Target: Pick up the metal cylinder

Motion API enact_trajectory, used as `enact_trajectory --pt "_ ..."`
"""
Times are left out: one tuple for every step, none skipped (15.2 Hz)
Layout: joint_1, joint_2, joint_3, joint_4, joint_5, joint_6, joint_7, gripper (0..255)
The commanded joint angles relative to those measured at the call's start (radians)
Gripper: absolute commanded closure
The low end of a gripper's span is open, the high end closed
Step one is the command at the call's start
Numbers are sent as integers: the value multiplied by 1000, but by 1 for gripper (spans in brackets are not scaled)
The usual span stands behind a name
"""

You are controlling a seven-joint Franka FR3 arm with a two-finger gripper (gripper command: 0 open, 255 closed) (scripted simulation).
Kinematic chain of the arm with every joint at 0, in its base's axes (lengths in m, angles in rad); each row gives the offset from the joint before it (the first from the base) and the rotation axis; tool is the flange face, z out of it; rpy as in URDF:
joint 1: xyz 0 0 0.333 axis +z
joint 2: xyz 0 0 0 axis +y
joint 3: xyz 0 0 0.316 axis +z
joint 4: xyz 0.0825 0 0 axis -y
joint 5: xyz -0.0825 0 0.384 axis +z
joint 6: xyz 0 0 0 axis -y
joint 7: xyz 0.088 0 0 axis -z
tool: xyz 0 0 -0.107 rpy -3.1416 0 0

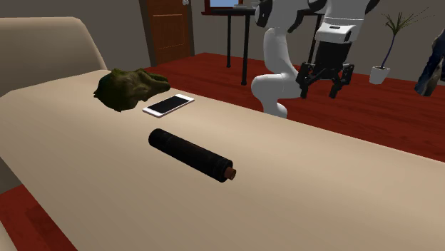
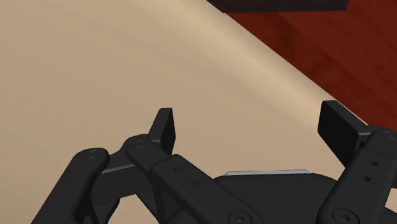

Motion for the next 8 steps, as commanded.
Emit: enact_trajectory --pt "0 0 0 0 0 0 0 0" --pt "-2 2 -28 0 -20 0 -46 0" --pt "-5 7 -56 3 -40 2 -91 0" --pt "-6 14 -84 7 -60 3 -137 0" --pt "-9 23 -111 12 -79 6 -182 0" --pt "-10 34 -139 20 -98 9 -227 0" --pt "-11 47 -166 29 -117 13 -272 0" --pt "-12 62 -193 40 -134 18 -317 0"
